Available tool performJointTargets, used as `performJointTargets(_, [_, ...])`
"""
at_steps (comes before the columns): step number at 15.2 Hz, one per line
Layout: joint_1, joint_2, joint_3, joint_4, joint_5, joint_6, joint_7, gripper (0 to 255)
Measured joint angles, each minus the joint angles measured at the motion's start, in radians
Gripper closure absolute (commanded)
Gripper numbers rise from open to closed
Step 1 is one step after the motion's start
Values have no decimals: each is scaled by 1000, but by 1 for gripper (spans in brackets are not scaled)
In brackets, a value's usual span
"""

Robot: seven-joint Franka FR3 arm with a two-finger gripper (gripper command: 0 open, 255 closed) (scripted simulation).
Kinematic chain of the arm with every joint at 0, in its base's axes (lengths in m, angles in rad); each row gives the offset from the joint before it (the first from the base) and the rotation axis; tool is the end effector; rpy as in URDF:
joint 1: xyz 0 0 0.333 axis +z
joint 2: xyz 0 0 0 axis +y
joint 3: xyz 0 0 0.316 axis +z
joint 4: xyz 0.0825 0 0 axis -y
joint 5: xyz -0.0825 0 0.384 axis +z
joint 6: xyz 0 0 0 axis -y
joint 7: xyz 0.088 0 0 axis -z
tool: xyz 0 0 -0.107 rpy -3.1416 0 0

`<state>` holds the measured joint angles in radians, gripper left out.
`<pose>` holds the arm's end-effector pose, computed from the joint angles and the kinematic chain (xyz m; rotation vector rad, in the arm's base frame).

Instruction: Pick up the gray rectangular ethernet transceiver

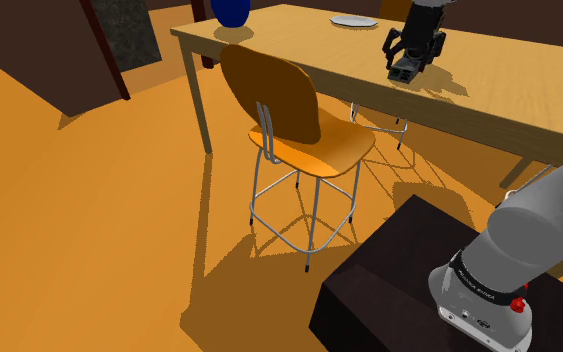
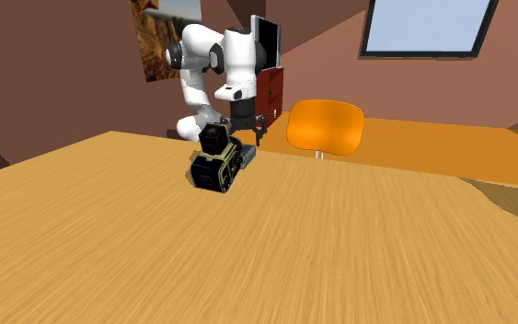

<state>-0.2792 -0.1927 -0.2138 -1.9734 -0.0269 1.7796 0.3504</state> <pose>0.4379 -0.2458 0.5501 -2.8591 1.2662 0.0067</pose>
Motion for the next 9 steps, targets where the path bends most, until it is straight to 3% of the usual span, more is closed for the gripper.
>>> performJointTargets(4, [-1,3,-2,-51,0,54,0,0])
performJointTargets(5, [-1,5,-2,-53,0,57,-1,255])
performJointTargets(9, [-1,5,-2,-54,0,60,0,255])
